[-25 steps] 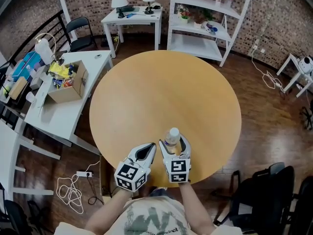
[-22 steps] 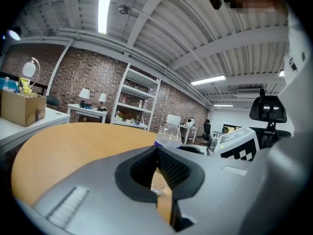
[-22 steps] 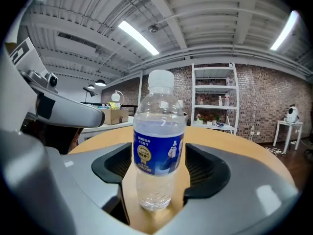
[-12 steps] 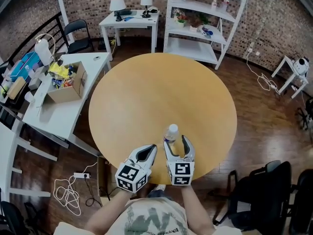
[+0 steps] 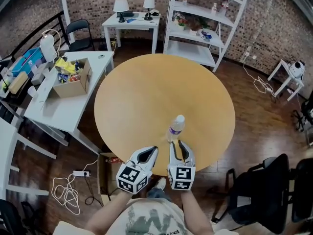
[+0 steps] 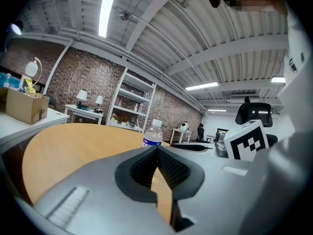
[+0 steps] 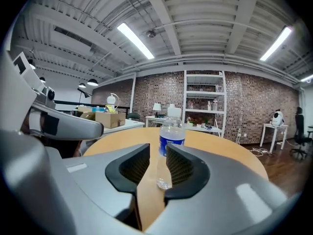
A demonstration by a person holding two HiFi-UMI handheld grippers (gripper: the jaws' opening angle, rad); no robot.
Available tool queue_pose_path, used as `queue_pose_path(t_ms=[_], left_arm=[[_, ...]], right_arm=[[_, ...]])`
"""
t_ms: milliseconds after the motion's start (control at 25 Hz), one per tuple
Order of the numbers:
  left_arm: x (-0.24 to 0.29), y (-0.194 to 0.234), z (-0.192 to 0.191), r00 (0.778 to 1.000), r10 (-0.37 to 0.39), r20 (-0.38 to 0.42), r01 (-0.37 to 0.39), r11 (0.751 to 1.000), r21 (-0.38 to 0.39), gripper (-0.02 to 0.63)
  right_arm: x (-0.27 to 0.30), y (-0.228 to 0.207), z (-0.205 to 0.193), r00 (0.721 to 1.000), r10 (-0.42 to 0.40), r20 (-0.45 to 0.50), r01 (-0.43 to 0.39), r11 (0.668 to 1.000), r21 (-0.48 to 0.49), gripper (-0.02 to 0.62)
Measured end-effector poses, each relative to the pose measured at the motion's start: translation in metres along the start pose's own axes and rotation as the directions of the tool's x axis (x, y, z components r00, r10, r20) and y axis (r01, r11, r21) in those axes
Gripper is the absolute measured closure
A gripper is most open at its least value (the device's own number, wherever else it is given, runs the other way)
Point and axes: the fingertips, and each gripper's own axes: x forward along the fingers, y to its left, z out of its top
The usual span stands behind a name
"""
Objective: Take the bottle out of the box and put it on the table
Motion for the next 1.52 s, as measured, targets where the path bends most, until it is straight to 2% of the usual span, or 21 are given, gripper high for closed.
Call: queue_pose_path(t_ms=[120,320,720,1520], left_arm=[[-0.015,-0.003,0.004,1.000,-0.004,0.019,0.004,1.000,-0.005,0.609],[-0.037,-0.015,0.009,0.998,-0.017,0.053,0.017,1.000,-0.006,0.609],[-0.077,-0.038,0.003,0.997,-0.021,0.078,0.022,1.000,-0.017,0.609],[-0.086,-0.033,0.002,0.996,-0.004,0.091,0.008,0.999,-0.046,0.609]], right_arm=[[-0.018,0.019,0.012,1.000,0.011,0.026,-0.011,1.000,0.001,0.561],[-0.050,0.048,0.023,0.997,0.058,0.057,-0.059,0.998,0.020,0.594],[-0.090,0.092,0.026,0.984,0.165,0.065,-0.166,0.986,0.016,0.595],[-0.094,0.102,0.029,0.978,0.195,0.071,-0.196,0.981,0.008,0.595]])
